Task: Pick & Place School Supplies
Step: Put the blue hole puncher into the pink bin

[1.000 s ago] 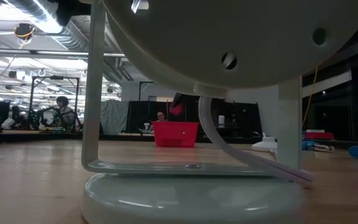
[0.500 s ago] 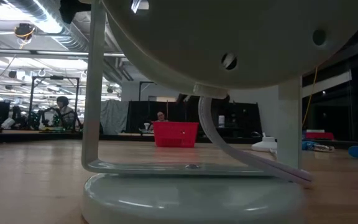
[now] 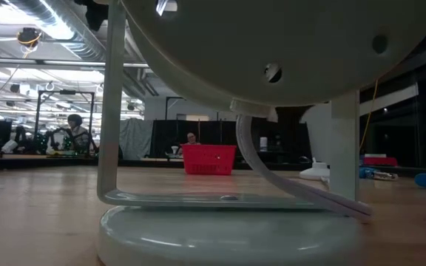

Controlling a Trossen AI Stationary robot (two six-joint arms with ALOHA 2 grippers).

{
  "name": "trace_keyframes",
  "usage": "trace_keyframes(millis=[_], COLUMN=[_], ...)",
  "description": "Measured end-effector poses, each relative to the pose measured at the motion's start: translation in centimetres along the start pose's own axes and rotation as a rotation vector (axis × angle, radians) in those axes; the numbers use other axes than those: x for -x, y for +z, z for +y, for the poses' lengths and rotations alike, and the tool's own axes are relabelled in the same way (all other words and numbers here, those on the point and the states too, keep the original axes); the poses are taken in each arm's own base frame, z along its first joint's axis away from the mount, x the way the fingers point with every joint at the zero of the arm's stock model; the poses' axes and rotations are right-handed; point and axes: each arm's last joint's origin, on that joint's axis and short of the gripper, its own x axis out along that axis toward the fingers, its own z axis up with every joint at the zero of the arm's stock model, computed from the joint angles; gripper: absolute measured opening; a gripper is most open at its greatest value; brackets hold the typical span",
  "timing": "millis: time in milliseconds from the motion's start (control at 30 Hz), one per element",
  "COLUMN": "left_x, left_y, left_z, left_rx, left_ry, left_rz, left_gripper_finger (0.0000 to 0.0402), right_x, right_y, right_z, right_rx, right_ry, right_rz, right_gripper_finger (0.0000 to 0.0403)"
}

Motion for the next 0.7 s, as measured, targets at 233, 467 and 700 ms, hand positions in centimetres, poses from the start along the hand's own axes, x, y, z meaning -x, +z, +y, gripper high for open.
trace_keyframes(millis=[233, 467, 700], left_x=[-0.3, -0.3, -0.3], left_y=[0.0, 0.1, 0.1], left_z=[-0.2, -0.2, -0.1], left_rx=[0.027, 0.033, 0.039], left_ry=[-0.003, -0.002, 0.013], left_rz=[-0.007, -0.013, -0.018], left_gripper_finger=[0.0143, 0.0143, 0.0143], right_x=[-2.1, -1.5, -3.1], right_y=[-2.9, -7.3, -10.0], right_z=[-3.0, -6.6, -8.7], right_rx=[-0.005, -0.213, -0.340], right_ry=[-0.068, 0.018, 0.126], right_rz=[0.130, 0.018, 0.012], right_gripper_finger=[0.0109, 0.0119, 0.0134])
